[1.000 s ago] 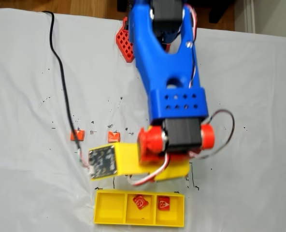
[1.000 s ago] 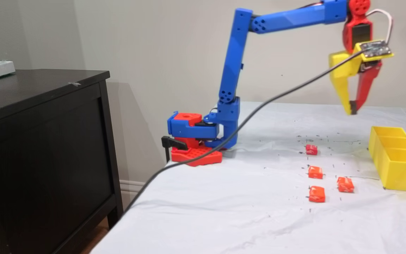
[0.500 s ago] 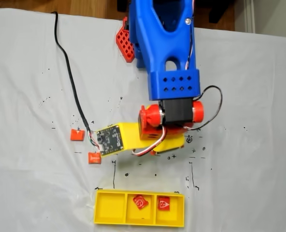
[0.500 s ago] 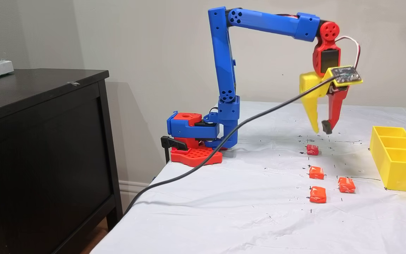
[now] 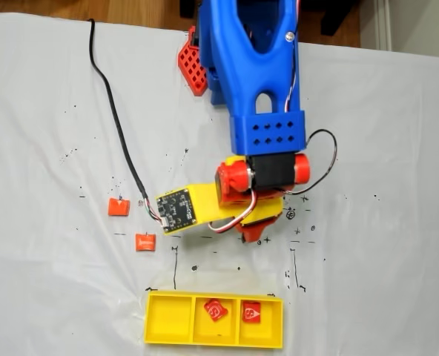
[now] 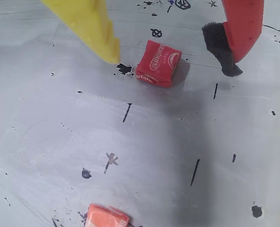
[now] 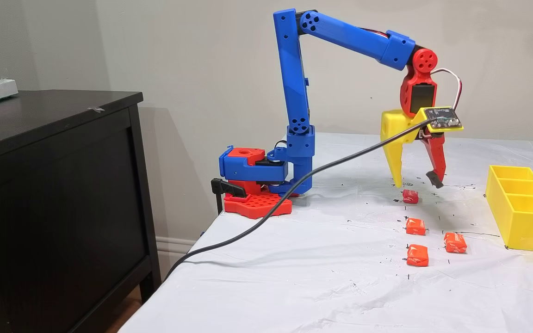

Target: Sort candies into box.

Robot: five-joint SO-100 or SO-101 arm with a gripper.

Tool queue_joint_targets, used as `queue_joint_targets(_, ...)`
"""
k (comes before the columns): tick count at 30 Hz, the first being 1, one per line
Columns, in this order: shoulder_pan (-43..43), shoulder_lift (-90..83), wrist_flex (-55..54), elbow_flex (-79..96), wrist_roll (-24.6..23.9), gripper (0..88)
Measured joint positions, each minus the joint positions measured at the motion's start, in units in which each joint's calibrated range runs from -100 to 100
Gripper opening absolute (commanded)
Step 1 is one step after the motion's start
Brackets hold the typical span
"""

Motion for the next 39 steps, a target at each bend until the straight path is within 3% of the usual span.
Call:
queue_joint_targets(26,-2.26,8.04,-7.14,1.8,0.0,24.0)
queue_joint_targets(33,-2.5,8.29,-8.17,1.71,0.0,4.7)
queue_joint_targets(39,-2.5,8.29,-8.33,1.63,0.0,0.2)
